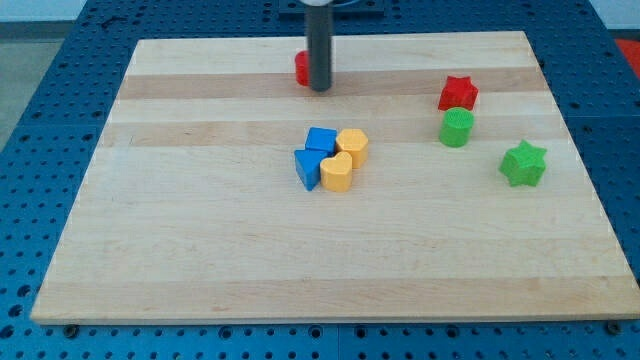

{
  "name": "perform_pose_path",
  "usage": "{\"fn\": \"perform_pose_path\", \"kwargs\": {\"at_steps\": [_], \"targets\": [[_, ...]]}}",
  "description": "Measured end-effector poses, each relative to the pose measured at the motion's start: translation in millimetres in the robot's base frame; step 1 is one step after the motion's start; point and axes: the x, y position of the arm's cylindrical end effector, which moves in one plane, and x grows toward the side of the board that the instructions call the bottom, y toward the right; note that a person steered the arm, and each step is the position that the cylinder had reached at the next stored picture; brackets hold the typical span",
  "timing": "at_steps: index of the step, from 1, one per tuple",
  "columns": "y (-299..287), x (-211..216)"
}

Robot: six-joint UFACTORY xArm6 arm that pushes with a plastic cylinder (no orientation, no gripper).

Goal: Slide the red circle slightly left a bit

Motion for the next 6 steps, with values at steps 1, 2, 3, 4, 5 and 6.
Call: {"fn": "perform_pose_path", "kwargs": {"at_steps": [1, 2, 3, 4, 5, 6], "targets": [[-20.8, -3.8], [-4.1, -4.2], [27.5, -11.9], [44.8, -30.5], [17.3, -49.5], [-36.3, -52.0]]}}
